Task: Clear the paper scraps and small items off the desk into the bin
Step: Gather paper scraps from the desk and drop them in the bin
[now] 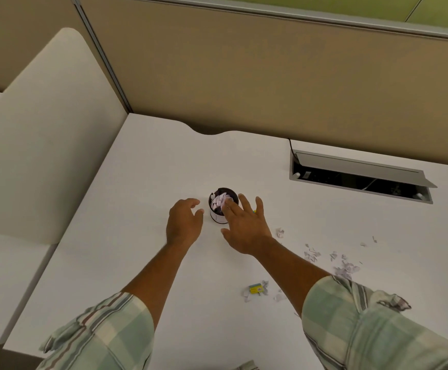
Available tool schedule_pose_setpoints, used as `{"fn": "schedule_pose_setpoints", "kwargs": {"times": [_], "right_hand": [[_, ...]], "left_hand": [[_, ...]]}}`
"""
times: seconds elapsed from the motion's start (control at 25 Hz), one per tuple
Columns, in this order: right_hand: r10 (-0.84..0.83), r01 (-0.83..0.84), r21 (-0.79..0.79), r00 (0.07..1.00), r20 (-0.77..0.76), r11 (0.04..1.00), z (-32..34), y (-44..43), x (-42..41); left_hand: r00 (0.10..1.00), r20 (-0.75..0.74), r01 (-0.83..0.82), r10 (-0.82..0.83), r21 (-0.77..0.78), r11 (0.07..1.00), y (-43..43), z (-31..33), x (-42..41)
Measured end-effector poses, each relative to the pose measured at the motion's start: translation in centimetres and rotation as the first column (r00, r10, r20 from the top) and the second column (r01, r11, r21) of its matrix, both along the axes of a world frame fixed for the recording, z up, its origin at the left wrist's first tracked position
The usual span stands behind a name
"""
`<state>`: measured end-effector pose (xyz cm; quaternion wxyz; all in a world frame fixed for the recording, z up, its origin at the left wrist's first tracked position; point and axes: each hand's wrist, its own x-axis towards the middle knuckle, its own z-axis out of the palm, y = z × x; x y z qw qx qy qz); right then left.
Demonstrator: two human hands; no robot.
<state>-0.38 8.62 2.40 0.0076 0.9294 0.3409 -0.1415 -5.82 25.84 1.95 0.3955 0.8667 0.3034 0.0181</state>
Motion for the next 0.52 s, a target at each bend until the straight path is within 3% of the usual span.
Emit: {"fn": "schedule_pose_setpoints", "kwargs": {"times": [0.16, 0.28, 0.52], "right_hand": [[-0.125, 0.112, 0.249, 0.991, 0.039, 0.962, 0.4, -2.4, -0.9], [-0.256, 0.259, 0.294, 0.965, -0.051, 0.920, -0.7, -7.2, -1.8], [-0.610, 0.661, 0.329, 0.750, -0.254, 0.675, -2.7, -21.0, -3.9]], "left_hand": [[0.999, -0.034, -0.006, 0.005, -0.017, 1.000, -1.7, -1.1, -1.2], [0.997, -0.067, -0.036, 0.035, -0.022, 0.999, -3.6, -1.6, -2.3], [0.978, -0.196, 0.057, -0.069, -0.062, 0.996, -8.9, -3.3, -4.5]]}}
